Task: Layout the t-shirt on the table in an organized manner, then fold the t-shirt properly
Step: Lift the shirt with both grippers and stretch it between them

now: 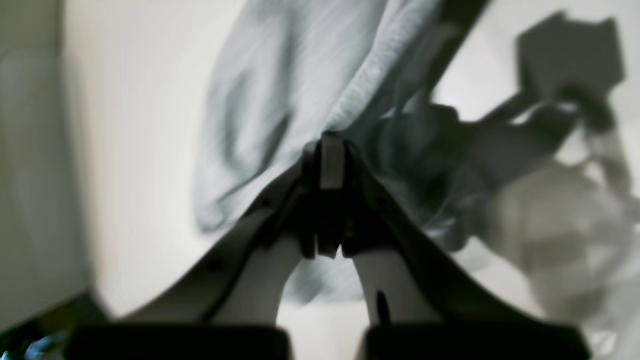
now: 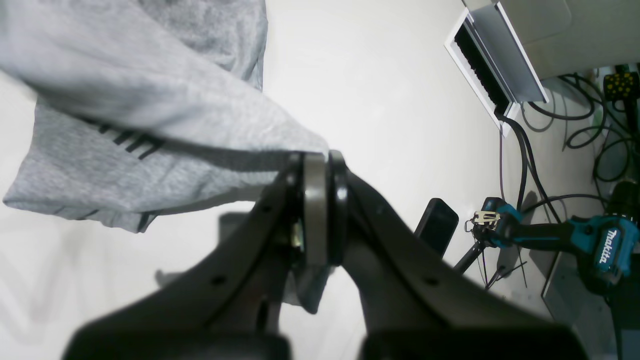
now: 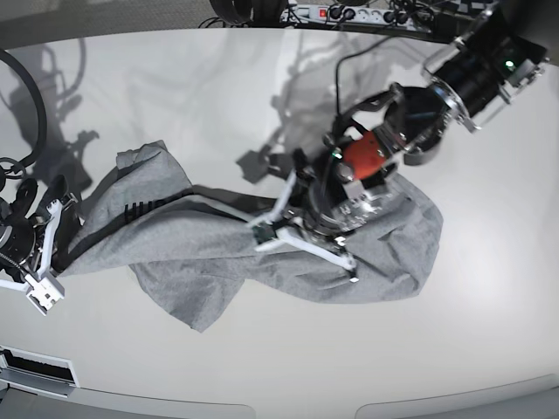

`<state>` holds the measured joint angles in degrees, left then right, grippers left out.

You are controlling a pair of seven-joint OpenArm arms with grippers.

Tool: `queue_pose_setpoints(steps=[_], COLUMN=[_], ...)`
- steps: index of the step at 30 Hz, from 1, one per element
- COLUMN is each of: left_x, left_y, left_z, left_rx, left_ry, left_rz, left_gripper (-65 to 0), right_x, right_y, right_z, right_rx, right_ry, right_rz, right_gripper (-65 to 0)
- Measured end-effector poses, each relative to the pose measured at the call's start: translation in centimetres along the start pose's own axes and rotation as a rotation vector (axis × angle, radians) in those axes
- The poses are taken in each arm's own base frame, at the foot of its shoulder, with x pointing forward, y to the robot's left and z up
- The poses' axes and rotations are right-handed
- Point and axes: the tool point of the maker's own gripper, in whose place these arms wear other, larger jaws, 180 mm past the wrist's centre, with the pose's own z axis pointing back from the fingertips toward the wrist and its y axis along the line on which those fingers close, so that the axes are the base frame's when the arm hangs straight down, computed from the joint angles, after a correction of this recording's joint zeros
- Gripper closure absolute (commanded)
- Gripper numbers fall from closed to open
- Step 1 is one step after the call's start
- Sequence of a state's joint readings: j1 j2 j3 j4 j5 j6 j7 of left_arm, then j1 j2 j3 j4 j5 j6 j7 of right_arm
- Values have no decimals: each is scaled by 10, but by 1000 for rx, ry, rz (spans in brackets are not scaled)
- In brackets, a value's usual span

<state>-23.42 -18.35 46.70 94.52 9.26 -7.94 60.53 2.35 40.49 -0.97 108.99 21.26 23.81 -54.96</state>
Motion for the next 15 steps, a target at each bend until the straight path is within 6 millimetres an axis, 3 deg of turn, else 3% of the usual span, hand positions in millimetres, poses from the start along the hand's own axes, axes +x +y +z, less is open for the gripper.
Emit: queue_pose_setpoints(steps=[11,15], left_x=[-79,-88], left_y=[120,167], left_z=[17,32], left_rx=[247,332], left_ry=[154,167], left_rz=[-50,-35], left_gripper=[0,0], right_x=[18,26], right_y=[46,73], right_z=[7,18], right_rx=[256,419], right_ry=[-107,-154], right_rz=[46,33], right_gripper=[0,0])
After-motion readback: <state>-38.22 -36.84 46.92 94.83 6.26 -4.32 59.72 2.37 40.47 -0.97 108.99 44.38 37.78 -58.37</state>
